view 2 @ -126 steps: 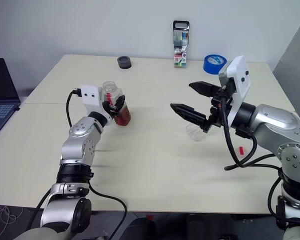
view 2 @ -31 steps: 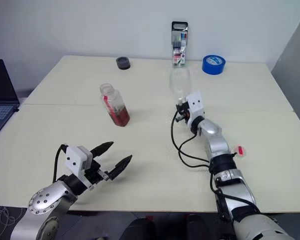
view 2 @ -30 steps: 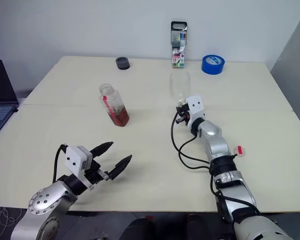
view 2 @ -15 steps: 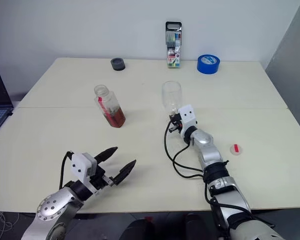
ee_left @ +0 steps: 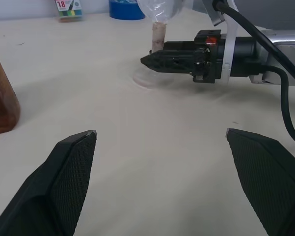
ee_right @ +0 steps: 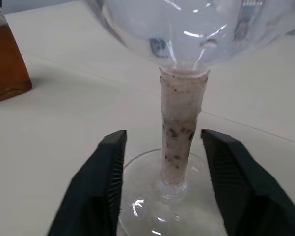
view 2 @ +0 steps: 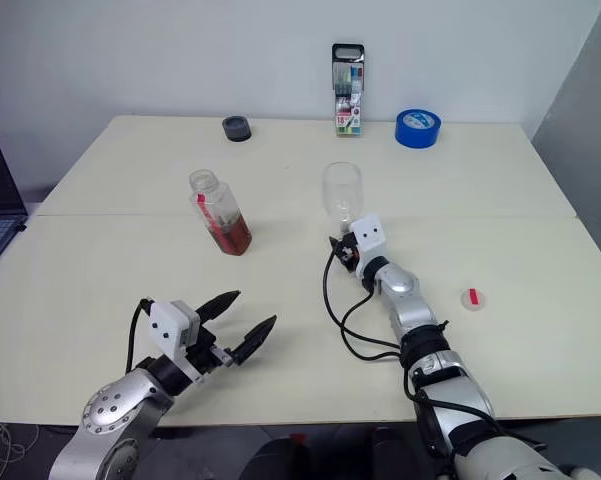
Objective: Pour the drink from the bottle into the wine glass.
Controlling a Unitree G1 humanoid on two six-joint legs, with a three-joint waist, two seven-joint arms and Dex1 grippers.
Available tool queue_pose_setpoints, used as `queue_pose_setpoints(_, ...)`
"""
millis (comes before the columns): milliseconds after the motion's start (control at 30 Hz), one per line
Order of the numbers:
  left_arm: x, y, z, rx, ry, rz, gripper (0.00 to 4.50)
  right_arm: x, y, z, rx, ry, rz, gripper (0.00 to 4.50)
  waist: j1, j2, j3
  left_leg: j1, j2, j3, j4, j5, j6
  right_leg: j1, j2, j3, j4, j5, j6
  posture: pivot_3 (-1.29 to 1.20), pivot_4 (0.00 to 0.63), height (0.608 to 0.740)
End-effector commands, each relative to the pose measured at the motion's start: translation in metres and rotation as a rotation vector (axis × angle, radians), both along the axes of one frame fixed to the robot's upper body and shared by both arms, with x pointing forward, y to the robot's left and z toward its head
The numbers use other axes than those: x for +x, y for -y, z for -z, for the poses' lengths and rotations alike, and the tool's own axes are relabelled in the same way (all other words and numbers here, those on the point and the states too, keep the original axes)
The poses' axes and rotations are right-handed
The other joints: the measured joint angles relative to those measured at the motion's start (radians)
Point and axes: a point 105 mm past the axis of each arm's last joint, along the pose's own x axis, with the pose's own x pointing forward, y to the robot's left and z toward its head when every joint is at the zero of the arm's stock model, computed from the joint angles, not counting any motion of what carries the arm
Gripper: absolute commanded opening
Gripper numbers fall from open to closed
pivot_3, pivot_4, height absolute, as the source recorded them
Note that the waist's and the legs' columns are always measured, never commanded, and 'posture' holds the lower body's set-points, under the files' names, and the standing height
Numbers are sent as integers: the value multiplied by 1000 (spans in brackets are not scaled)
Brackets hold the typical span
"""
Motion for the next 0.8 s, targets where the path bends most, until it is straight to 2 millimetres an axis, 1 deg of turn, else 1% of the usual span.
queue_pose_setpoints(33,3,4,-15,-7,55,3,4500,2,5,-15,3,58,3,3951,0,0,0,0,0,0,0,0,0,0,0,0,0,0,0,0,150,740)
queue_pose_setpoints(67,6,3,-16,-10,55,-10,4500,1,8,-14,1,57,10,4291,1,0,0,0,0,0,0,0,0,0,0,0,0,0,0,0,150,740)
queue_pose_setpoints(100,8,2,-16,-12,55,-19,4500,1,9,-13,0,56,14,4420,2,0,0,0,0,0,0,0,0,0,0,0,0,0,0,0,150,740)
queue_pose_setpoints(167,18,-5,-18,-11,70,-68,4500,-5,18,-11,-15,59,12,4420,3,0,0,0,0,0,0,0,0,0,0,0,0,0,0,0,150,740)
queue_pose_setpoints(267,39,-20,-21,15,112,-167,4500,-26,40,-8,-60,70,-7,4420,11,0,0,-1,0,-1,0,0,0,0,0,-1,-1,0,0,0,150,740)
queue_pose_setpoints(367,50,-33,-26,45,158,-262,4500,-52,66,-22,-92,77,-20,4420,14,0,0,-3,0,-1,0,0,0,0,-1,-2,-2,0,0,0,150,740)
queue_pose_setpoints(433,55,-44,-27,51,168,-329,4500,-73,73,-37,-124,96,-80,4420,11,1,0,-3,-1,-1,1,0,0,-1,-1,-1,-2,0,0,0,150,740)
queue_pose_setpoints(533,59,-61,-31,45,178,-415,4500,-105,72,-58,-130,86,-200,4420,1,0,0,-2,0,-1,0,0,0,-1,0,-1,-1,0,0,0,150,740)
queue_pose_setpoints(667,62,-73,-34,35,172,-455,4500,-146,58,-87,-89,31,-409,4420,3,0,0,-1,1,-3,0,0,1,1,1,-2,-1,0,0,0,150,740)
queue_pose_setpoints(733,64,-76,-33,38,162,-457,4500,-158,53,-99,-78,22,-477,4420,5,-1,0,-1,1,-3,0,0,1,1,1,-3,-1,0,0,0,150,740)
queue_pose_setpoints(800,68,-77,-34,35,158,-451,4500,-165,49,-109,-66,24,-513,4420,6,-1,0,-1,0,-3,0,0,1,1,1,-3,-2,0,0,0,150,740)
